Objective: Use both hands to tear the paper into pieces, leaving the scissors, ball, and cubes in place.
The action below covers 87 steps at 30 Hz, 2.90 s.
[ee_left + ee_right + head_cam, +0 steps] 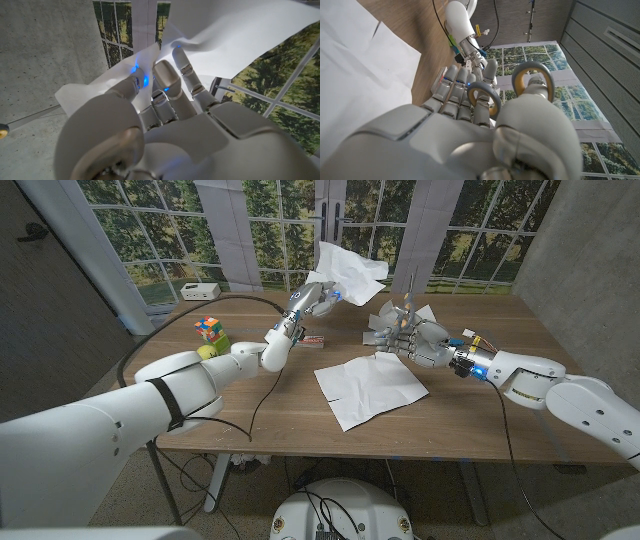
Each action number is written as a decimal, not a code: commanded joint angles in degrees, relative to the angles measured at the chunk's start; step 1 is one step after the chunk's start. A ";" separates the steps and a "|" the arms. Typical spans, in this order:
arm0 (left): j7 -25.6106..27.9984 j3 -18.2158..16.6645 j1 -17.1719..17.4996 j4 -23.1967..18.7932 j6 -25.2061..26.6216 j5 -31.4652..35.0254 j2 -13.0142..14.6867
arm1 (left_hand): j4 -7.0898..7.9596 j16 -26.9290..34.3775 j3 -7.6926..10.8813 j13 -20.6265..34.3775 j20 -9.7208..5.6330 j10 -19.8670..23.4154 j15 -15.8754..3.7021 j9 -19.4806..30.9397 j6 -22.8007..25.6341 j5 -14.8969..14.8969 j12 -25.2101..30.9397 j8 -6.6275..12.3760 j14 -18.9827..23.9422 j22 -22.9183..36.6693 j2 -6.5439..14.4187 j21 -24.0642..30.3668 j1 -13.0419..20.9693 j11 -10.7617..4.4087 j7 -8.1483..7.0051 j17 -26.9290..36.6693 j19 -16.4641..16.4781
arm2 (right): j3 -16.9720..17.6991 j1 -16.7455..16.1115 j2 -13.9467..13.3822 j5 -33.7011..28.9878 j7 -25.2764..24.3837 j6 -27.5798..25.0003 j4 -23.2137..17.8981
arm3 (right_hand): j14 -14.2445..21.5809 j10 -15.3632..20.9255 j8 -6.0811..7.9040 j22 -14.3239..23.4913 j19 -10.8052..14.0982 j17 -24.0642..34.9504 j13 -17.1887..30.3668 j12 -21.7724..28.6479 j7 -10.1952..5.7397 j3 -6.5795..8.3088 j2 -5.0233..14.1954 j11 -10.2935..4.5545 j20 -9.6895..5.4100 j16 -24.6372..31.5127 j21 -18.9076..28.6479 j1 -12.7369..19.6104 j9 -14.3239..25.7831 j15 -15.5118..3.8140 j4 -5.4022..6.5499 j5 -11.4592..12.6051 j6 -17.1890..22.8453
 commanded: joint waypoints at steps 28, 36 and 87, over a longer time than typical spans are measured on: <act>0.27 0.37 0.11 0.89 1.61 -4.62 -1.08 | 1.25 0.54 1.75 -0.41 -8.06 0.45 0.13 -0.53 0.57 0.35 -0.26 -0.06 -0.55 -0.24 0.37 0.61 -0.22 -0.34 0.01 0.04 -0.43 | -6.26 7.01 -3.50 0.57 2.97 -6.38 1.53 | 0.34 0.38 -0.70 0.16 0.38 0.06 0.15 0.28 0.56 -0.04 0.08 0.43 0.29 0.07 -0.58 0.11 -0.37 -0.94 -0.54 -0.42 -0.30; -1.87 1.09 -0.50 1.50 2.24 -5.49 -0.98 | 1.18 0.72 1.81 -0.60 -8.12 0.55 0.13 -0.72 0.62 0.35 -0.32 -0.10 -0.48 -0.23 0.43 1.02 -0.26 -0.34 0.02 0.04 -0.03 | -9.02 9.48 -2.85 0.56 3.70 -8.40 2.53 | 0.35 0.35 -0.78 0.16 0.31 0.05 0.15 0.29 0.57 0.04 0.12 0.51 0.31 0.08 -0.69 0.28 -0.37 -0.94 -0.66 -0.42 -0.34; -5.40 4.54 -2.16 2.34 3.71 -10.47 -2.98 | 2.13 -0.35 2.48 -0.90 -7.80 -0.48 0.08 -0.62 -0.99 0.69 -0.82 -0.23 -2.06 -0.99 0.30 0.47 -2.11 -0.34 0.01 -0.20 -1.20 | -13.59 15.17 -3.74 0.60 5.99 -14.50 4.24 | 0.24 0.55 -4.54 0.19 0.18 0.03 0.16 0.78 2.36 0.07 0.25 0.70 0.67 0.08 -1.32 -0.13 -2.93 -0.53 -0.59 -0.67 -3.81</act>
